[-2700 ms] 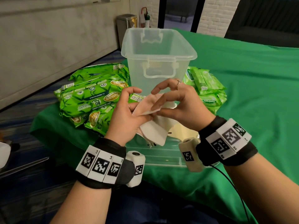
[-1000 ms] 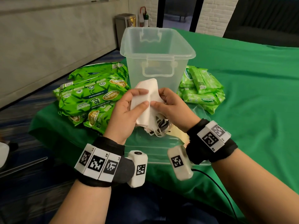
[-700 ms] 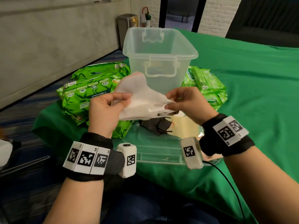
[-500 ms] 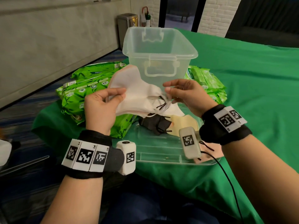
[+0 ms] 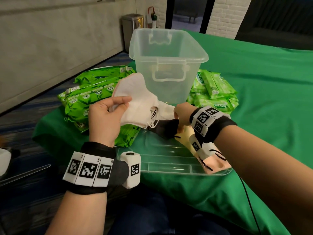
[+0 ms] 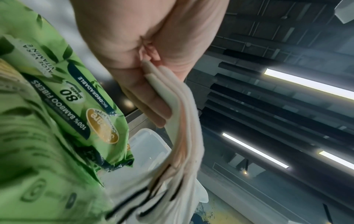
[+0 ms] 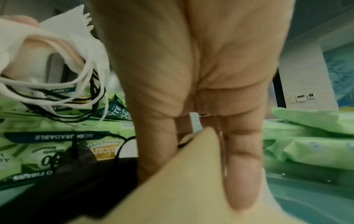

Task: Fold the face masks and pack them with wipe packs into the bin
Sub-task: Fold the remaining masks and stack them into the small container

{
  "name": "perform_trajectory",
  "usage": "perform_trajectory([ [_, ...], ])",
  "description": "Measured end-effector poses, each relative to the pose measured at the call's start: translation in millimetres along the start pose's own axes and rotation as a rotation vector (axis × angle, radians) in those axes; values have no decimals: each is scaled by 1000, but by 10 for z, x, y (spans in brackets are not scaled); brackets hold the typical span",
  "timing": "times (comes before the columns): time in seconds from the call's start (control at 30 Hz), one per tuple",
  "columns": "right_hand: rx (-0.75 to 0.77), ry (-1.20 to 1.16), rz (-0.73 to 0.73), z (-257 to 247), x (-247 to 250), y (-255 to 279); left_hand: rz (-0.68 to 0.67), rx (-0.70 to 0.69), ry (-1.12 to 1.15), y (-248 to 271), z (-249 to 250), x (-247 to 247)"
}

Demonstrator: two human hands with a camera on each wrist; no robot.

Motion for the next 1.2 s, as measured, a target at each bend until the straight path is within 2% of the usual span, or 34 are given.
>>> perform_trajectory([
  [0.13,15,-51,114,5,105,-23,-29,26,9,24,-33,-46],
  [0.23,0,-149,137,60,147,6,-38,45,14,36,-63,-53],
  [0.3,-19,-327,188,162,256,55,-42,67,19,46,-89,-51],
  [0.5,4,-834,546,470,836,425,-56,129,-27,82,-116,-105],
  [0.63,127,-1093,668,425,990,661,-70,150,-57,122,-82,-235],
  [0.77,312,-1196,672,165,1006,801,-136,213,34,157,-87,-436],
  [0.87,420,-1111,610,-67,892,788,-128,257,121,167,-135,-539],
  [1.0,465,-924,571,-239,730,775,-78,202,152,200,9,-526],
  [1.2,415,-935,488,-146,680,798,-34,159,95,121,-139,-408],
])
Point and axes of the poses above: each hand's wrist, its own y-axis away from the middle knuckle, its own x-axis out of the back of the hand, z = x × y, the point moved 10 cm from there along -y, towards the middle knuckle, and after that the axes turned 4 degrees about -y, right-handed, at the moved point
